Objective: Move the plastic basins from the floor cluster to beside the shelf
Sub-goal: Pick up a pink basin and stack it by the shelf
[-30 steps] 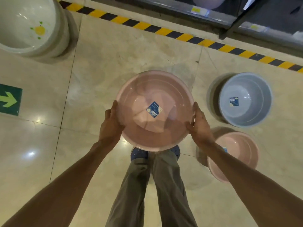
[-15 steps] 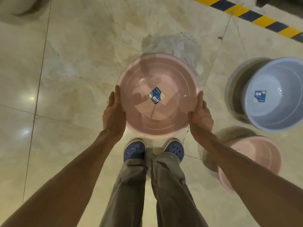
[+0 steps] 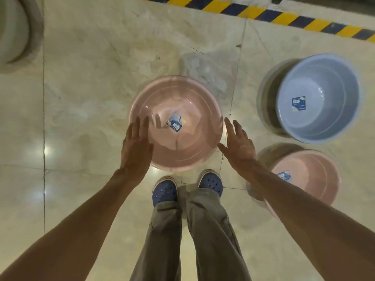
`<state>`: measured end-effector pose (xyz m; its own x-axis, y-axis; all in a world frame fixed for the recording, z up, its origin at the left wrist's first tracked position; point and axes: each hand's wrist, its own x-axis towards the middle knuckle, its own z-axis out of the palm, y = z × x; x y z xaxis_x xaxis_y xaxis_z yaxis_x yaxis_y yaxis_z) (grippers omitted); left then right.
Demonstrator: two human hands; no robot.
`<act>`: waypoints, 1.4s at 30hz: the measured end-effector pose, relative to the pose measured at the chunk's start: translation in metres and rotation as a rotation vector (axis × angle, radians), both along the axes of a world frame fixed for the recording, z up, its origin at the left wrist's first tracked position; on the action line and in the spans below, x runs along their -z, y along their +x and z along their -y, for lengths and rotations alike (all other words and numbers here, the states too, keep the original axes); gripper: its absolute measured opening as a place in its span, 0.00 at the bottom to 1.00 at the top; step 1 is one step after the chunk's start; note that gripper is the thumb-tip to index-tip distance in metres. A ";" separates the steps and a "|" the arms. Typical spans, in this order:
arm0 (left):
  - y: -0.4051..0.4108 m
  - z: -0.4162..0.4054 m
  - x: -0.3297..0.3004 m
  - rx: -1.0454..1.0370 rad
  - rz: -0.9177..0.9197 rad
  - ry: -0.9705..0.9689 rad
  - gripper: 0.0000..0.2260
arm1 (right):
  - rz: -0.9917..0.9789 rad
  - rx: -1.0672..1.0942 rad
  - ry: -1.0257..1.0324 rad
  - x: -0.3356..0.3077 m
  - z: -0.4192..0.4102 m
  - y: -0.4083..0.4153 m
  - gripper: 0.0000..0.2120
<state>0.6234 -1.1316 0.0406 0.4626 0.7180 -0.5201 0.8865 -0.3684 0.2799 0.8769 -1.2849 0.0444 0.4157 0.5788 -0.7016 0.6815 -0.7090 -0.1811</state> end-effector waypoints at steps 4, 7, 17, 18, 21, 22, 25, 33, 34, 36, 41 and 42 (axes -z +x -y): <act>0.035 0.012 -0.033 0.256 0.037 -0.020 0.37 | 0.027 -0.076 -0.021 -0.038 0.021 0.012 0.40; 0.068 0.025 -0.058 0.361 0.060 -0.066 0.33 | 0.057 -0.096 -0.046 -0.066 0.041 0.018 0.41; 0.147 0.105 -0.119 0.648 0.054 -0.111 0.31 | 0.133 0.065 -0.078 -0.126 0.151 0.037 0.41; 0.153 0.115 -0.122 0.671 0.039 -0.123 0.31 | 0.127 0.101 -0.075 -0.129 0.163 0.040 0.42; 0.169 0.144 -0.128 0.713 0.005 -0.138 0.31 | 0.109 0.202 -0.065 -0.131 0.199 0.046 0.41; 0.175 0.154 -0.128 0.724 -0.007 -0.141 0.31 | 0.110 0.231 -0.053 -0.130 0.211 0.049 0.40; 0.196 0.184 -0.123 0.767 -0.037 -0.155 0.31 | 0.086 0.256 -0.063 -0.123 0.248 0.065 0.38; 0.252 0.271 -0.109 0.792 -0.062 -0.150 0.32 | 0.035 0.325 -0.056 -0.103 0.348 0.112 0.38; 0.259 0.281 -0.103 0.796 -0.067 -0.155 0.32 | 0.038 0.337 -0.061 -0.099 0.360 0.117 0.38; 0.273 0.298 -0.089 0.781 -0.076 -0.174 0.32 | 0.040 0.373 -0.067 -0.089 0.384 0.125 0.39; 0.293 0.324 -0.039 0.782 -0.123 -0.199 0.31 | 0.090 0.519 -0.030 -0.044 0.428 0.134 0.35; 0.296 0.326 -0.028 0.770 -0.126 -0.206 0.31 | 0.096 0.576 -0.015 -0.034 0.434 0.135 0.36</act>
<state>0.9191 -1.4580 0.0684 0.7173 0.1055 -0.6888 0.4344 -0.8406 0.3236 1.0115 -1.7184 0.0784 0.7226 0.2311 -0.6515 0.1986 -0.9721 -0.1246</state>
